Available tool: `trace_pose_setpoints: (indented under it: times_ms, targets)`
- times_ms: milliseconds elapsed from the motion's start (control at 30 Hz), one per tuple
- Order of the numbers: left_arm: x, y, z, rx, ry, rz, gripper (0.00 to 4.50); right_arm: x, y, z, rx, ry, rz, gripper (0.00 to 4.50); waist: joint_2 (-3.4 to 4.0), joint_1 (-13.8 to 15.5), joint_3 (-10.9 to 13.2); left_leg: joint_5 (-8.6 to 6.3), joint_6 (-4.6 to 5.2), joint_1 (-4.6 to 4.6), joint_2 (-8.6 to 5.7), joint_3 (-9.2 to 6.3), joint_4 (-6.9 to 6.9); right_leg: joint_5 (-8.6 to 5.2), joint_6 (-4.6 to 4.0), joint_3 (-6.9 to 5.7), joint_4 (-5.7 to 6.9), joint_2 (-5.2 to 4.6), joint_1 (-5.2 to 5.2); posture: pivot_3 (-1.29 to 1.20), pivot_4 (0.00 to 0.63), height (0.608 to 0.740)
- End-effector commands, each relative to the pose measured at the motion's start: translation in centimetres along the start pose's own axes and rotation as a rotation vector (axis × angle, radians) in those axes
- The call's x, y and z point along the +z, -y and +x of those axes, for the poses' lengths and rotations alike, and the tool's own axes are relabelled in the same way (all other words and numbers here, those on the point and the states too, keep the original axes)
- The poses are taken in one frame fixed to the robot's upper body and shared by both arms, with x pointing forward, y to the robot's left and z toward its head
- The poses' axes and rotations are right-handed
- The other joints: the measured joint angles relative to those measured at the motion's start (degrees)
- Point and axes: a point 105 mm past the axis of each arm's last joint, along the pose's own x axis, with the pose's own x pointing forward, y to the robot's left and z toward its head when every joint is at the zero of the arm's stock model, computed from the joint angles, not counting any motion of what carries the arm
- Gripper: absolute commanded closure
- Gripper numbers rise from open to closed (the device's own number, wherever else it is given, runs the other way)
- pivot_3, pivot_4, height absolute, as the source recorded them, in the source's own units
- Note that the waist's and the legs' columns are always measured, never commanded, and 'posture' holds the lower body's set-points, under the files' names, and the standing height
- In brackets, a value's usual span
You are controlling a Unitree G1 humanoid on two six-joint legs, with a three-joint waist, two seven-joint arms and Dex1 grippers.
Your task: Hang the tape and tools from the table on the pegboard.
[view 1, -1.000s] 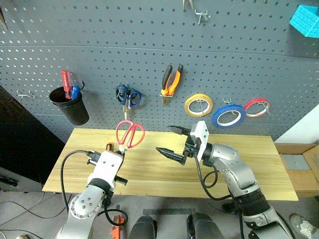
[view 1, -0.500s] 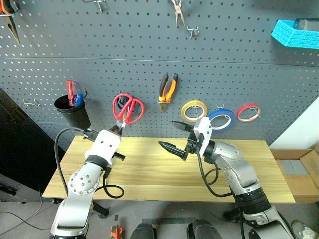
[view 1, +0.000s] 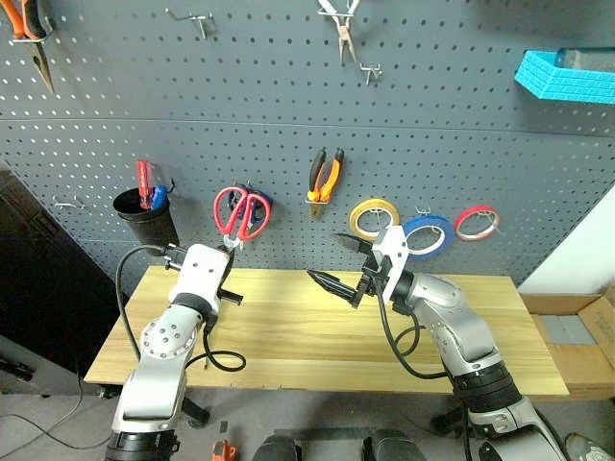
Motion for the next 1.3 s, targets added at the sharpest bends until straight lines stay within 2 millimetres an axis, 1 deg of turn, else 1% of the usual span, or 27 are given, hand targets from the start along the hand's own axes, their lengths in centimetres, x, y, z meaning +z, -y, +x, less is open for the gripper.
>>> trace_pose_setpoints:
  times_ms: [33,100,167,233,267,400,500,600,733,767,833,933,1000,1100,1200,1300]
  targets:
    - [1.1,-0.3,0.4,0.003,0.034,0.001,4.28,1.5,0.4,0.3,-0.008,0.047,-0.034,0.00,0.00,-0.10,0.00,0.00,0.00,0.01,0.01,0.00,0.00,0.00,0.00,0.01,0.02,0.01,0.00,0.03,0.033,0.740]
    - [0.9,-0.3,0.5,-0.002,0.021,-0.007,4.28,1.5,0.4,0.3,-0.010,0.047,-0.035,0.00,0.01,-0.22,0.00,0.00,0.00,0.02,0.02,-0.01,0.00,0.00,-0.01,0.01,0.03,0.03,-0.01,0.03,0.037,0.740]
    - [0.7,-0.2,0.6,-0.012,0.011,-0.006,3.52,1.5,0.4,0.2,-0.011,0.044,-0.037,0.00,0.01,-0.38,0.00,0.00,0.00,0.01,0.02,-0.02,0.00,-0.01,-0.02,0.01,0.04,0.03,-0.01,0.03,0.037,0.740]
    - [0.5,-0.3,0.7,-0.021,0.002,-0.002,2.93,1.4,0.4,0.1,-0.009,0.041,-0.038,0.00,0.01,-0.44,0.00,0.00,0.00,0.01,0.02,-0.05,0.00,-0.01,-0.02,0.03,0.03,0.03,-0.01,0.03,0.039,0.740]
    - [0.4,-0.4,0.7,-0.024,-0.002,0.001,2.50,1.4,0.3,0.1,-0.006,0.039,-0.040,0.00,0.01,-0.49,0.00,0.00,0.00,0.01,0.02,-0.05,0.00,0.00,-0.02,0.04,0.03,0.02,-0.01,0.03,0.039,0.740]
    - [0.2,-0.8,0.9,-0.027,-0.011,0.004,1.10,1.4,0.3,0.1,-0.002,0.037,-0.042,0.00,0.02,-0.74,0.01,0.00,0.00,0.02,0.02,-0.06,0.00,-0.01,-0.02,0.03,0.04,0.02,-0.01,0.02,0.047,0.740]
    - [-0.3,-0.6,1.1,-0.036,-0.027,-0.001,0.02,1.2,0.2,0.0,0.001,0.029,-0.042,0.00,0.03,-0.96,0.02,0.00,0.00,0.02,0.03,-0.08,0.00,-0.01,-0.02,0.04,0.03,0.02,-0.01,0.02,0.055,0.740]
    - [-1.9,-0.1,0.9,-0.030,-0.079,-0.037,0.02,0.6,-0.2,0.0,0.017,-0.007,-0.051,0.00,0.11,-1.06,0.08,0.00,0.00,0.02,0.03,-0.09,0.00,-0.01,-0.02,0.05,0.02,0.02,-0.02,0.01,0.068,0.740]
    - [-7.4,-0.3,-0.5,0.028,-0.250,-0.135,0.02,-1.5,-1.8,0.1,0.108,-0.128,-0.110,0.00,0.28,-1.31,0.29,-0.01,0.02,0.05,0.03,-0.11,-0.01,-0.02,-0.03,0.09,0.02,0.02,-0.02,0.00,0.102,0.740]
    - [-8.5,-0.7,-0.9,0.043,-0.285,-0.153,0.02,-1.9,-2.2,0.4,0.137,-0.156,-0.130,0.00,0.29,-1.52,0.45,-0.01,0.02,0.06,0.04,-0.12,-0.01,-0.03,-0.05,0.08,0.02,0.02,-0.02,-0.01,0.113,0.740]
    - [-9.7,-1.7,-1.4,0.064,-0.325,-0.181,0.02,-2.3,-3.1,0.9,0.193,-0.191,-0.140,0.00,0.27,-2.09,1.33,-0.01,0.03,0.07,0.07,-0.14,-0.01,-0.05,-0.08,0.06,0.06,0.04,-0.03,-0.01,0.145,0.740]
    - [-11.3,-3.3,-1.6,0.083,-0.375,-0.220,0.02,-2.2,-4.3,2.2,0.237,-0.214,-0.133,0.00,0.19,-2.61,2.97,0.01,0.03,0.09,0.14,-0.24,0.00,-0.12,-0.18,-0.03,0.12,0.07,-0.03,-0.01,0.181,0.740]
    - [-12.0,-3.7,-1.6,0.073,-0.398,-0.250,0.02,-1.8,-4.7,2.9,0.249,-0.207,-0.140,0.00,0.22,-2.65,4.22,0.03,0.05,0.12,0.14,-0.33,0.04,-0.14,-0.22,-0.06,0.28,0.07,-0.05,-0.01,0.206,0.740]
    - [-12.8,-4.2,-0.8,0.038,-0.412,-0.286,0.02,-1.1,-5.2,4.0,0.261,-0.197,-0.127,0.00,0.14,-2.60,5.75,0.04,0.05,0.10,0.09,-0.45,0.07,-0.15,-0.24,-0.12,0.51,-0.02,-0.12,-0.01,0.238,0.740]
    - [-13.3,-4.4,-0.1,0.012,-0.418,-0.300,0.02,-1.2,-5.6,4.5,0.271,-0.225,-0.106,0.00,0.04,-2.64,7.09,0.04,0.05,0.01,0.09,-0.58,0.06,-0.20,-0.32,-0.24,0.55,-0.10,-0.21,-0.02,0.272,0.740]
    - [-13.5,-4.7,0.7,0.013,-0.417,-0.308,0.02,-1.2,-6.3,4.4,0.302,-0.252,-0.095,0.00,-0.12,-2.79,8.59,0.03,0.06,-0.17,0.20,-0.64,0.04,-0.25,-0.38,-0.28,0.57,-0.34,-0.43,-0.03,0.305,0.740]
